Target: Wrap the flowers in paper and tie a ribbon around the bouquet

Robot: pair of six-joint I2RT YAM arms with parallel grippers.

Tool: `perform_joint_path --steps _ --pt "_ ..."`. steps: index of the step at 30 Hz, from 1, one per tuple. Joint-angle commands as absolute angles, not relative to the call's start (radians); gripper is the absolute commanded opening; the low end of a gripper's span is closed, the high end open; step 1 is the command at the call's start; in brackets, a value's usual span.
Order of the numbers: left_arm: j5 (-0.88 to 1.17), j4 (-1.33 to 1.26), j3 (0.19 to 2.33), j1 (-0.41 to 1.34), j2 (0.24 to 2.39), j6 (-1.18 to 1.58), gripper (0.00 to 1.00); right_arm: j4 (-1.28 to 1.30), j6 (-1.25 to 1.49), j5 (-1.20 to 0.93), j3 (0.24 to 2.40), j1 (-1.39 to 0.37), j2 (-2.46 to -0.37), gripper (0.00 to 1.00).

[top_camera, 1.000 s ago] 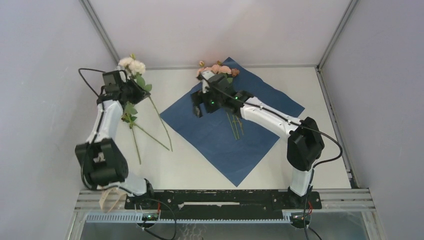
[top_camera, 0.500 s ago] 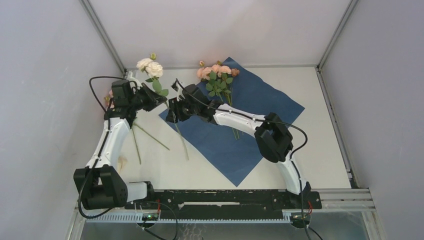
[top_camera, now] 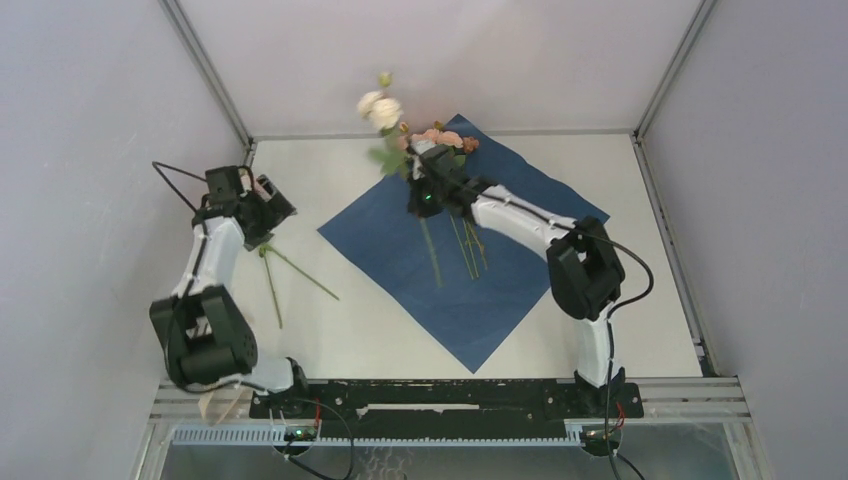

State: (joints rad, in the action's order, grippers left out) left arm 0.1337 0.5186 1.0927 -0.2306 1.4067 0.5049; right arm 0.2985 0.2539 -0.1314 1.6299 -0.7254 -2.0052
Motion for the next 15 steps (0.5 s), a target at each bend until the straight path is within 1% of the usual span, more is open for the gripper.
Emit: perform_joint_path --steps 1,5,8,9,10,11,13,14,15 --pt "-0.108 0.547 1.196 -0.344 1.567 0.421 1.00 0.497 0.077 0.122 1.707 -0.620 -1.978 0.00" --pt "-0.126 0.587 1.334 -0.406 1.768 0.455 1.00 0.561 0.030 0.192 1.759 -0.575 -2.037 0.00" --pt "-0.124 0.610 1.431 -0.426 1.881 0.480 0.99 0.607 0.025 0.204 1.806 -0.547 -2.091 0.00" --pt "-0.119 0.609 1.446 -0.426 1.905 0.484 0.99 0.613 0.023 0.202 1.814 -0.541 -2.106 0.03" --pt "-0.107 0.604 1.459 -0.426 1.928 0.488 0.97 0.616 0.017 0.197 1.819 -0.536 -2.121 0.09" --pt "-0.097 0.602 1.468 -0.426 1.945 0.492 0.96 0.621 0.015 0.195 1.826 -0.531 -2.134 0.19" --pt "-0.071 0.595 1.488 -0.427 1.979 0.501 0.93 0.641 0.015 0.193 1.852 -0.525 -2.163 0.46" --pt "-0.059 0.596 1.498 -0.426 1.993 0.502 0.90 0.659 0.020 0.194 1.870 -0.523 -2.177 0.58" --pt "-0.053 0.597 1.507 -0.426 2.007 0.506 0.88 0.674 0.030 0.198 1.884 -0.523 -2.185 0.64"
